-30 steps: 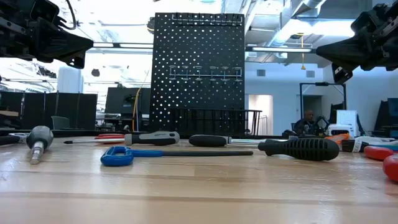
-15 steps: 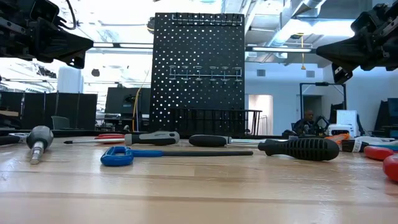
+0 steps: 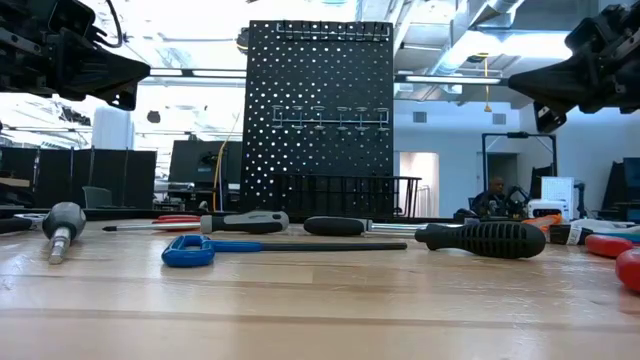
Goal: Hang tools onto peg board
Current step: Put the ratchet wrench into the wire basket on the pegboard
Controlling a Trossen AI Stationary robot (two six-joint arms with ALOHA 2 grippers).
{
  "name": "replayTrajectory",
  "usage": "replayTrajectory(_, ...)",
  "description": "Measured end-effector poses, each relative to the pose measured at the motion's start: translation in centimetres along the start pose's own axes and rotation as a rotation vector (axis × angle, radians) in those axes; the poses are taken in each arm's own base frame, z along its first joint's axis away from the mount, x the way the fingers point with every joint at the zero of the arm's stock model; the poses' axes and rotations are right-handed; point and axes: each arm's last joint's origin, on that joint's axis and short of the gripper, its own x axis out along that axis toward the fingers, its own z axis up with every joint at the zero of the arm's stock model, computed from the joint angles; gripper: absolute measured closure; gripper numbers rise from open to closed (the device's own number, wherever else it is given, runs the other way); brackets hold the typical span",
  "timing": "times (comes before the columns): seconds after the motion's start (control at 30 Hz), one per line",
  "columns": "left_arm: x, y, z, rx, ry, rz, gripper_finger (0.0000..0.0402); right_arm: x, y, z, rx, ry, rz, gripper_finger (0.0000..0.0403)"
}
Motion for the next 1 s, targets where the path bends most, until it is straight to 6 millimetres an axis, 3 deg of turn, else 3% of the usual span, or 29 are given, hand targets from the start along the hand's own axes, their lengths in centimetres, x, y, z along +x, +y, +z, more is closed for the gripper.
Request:
replayTrajectory(0.1,0.0,0.0,0.0,0.0,0.0,0.0,0.0389,0.0,-0.2,0.2,-0.078,-0.016,-0.03,0.0398)
replayTrajectory(0.3,0.0,0.0,0.0,0.0,0.0,0.0,0.0389,0.0,-0.6,0.7,-0.073,-0.05,-0.099,0.0398)
replayTrajectory(0.43,0.0,0.0,0.0,0.0,0.0,0.0,0.0389,0.0,-0.6,0.6,0.063,-0.051,-0.1,0.0398)
replayTrajectory(0.57,0.0,0.3,0.5,0.065,-0.04,0.107,0.0389,-0.1,-0.8,1.7,0.194,-0.193,-0.179,0.0398)
replayTrajectory(0.7,-0.1,0.6,0.9,0.086,-0.07,0.2,0.0389,0.1,-0.3,2.8,0.26,-0.283,-0.054,0.0398)
replayTrajectory(0.87,-0.1,0.6,0.9,0.087,-0.068,0.205,0.0389,1.7,0.7,3.2,0.202,-0.311,0.011,0.0398)
replayTrajectory(1.0,-0.1,0.6,0.8,0.086,-0.066,0.204,0.0389,4.4,1.6,3.3,0.166,-0.226,-0.009,0.0398)
